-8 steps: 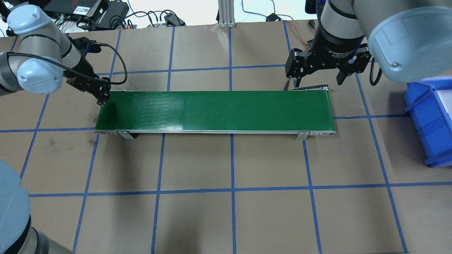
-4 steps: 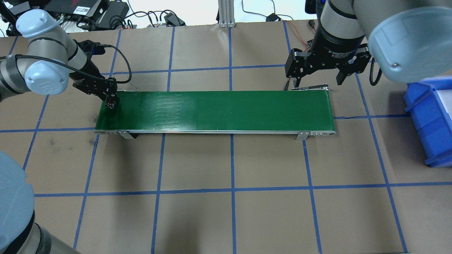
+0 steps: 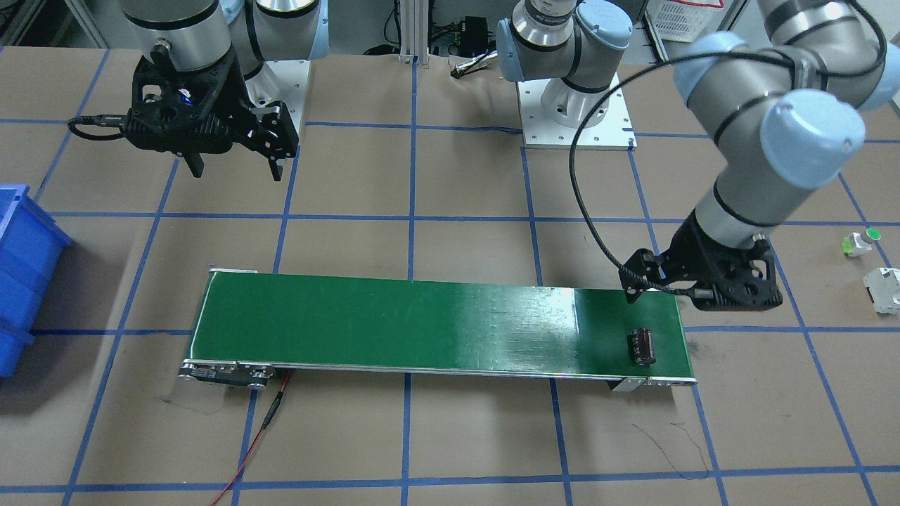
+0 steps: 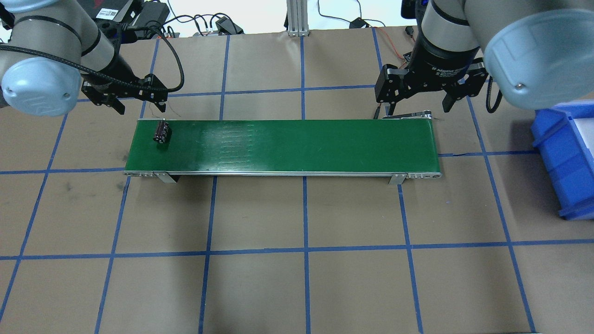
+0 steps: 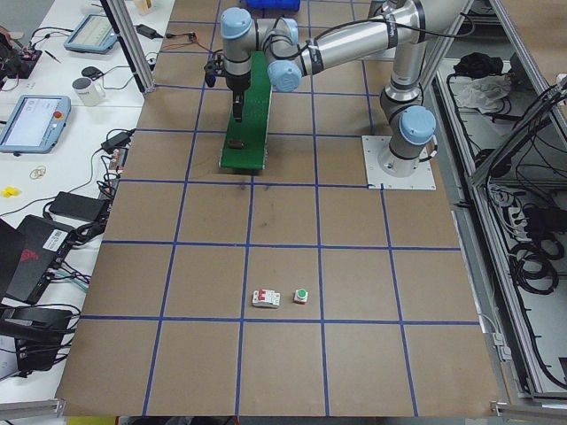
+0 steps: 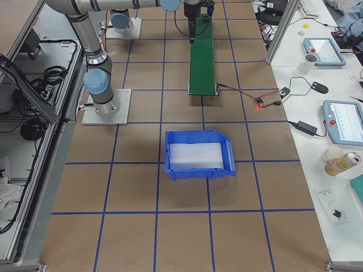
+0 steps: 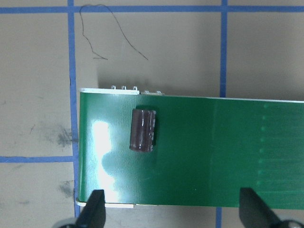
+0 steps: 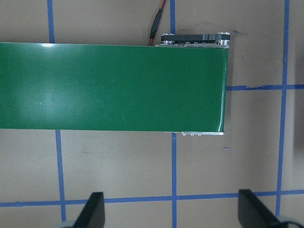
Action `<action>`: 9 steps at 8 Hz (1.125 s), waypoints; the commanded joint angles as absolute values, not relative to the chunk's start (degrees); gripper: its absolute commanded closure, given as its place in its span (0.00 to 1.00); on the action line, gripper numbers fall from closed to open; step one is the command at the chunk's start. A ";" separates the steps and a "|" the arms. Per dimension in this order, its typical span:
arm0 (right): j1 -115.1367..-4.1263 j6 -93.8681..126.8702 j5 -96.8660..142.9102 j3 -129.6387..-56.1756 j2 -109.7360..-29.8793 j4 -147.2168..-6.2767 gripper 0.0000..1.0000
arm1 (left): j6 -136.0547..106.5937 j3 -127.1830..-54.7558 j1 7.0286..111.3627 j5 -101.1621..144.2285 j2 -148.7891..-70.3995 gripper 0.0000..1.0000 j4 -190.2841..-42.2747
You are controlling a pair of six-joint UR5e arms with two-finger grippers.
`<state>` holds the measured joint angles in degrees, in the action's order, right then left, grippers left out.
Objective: Move capacitor from left to right
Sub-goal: 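Set the capacitor upright on the belt and raise the left gripper, then position the right gripper above the belt's far end while the capacitor rides toward it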
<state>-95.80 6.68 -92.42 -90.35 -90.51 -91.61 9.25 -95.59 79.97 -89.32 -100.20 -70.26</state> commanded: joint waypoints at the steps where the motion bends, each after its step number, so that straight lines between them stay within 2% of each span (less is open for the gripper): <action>1: -95.80 6.59 -92.37 -90.35 -90.44 -91.76 0.00 | 7.29 -95.62 83.22 -89.38 -92.03 0.00 -73.55; 3: -95.80 6.77 -91.58 -90.61 -88.78 -93.24 0.00 | 7.56 -95.80 83.58 -89.91 -91.32 0.00 -74.70; 9: -95.80 7.21 -92.37 -97.55 -75.43 -115.20 0.00 | 8.00 -95.63 83.50 -90.00 -91.14 0.00 -77.59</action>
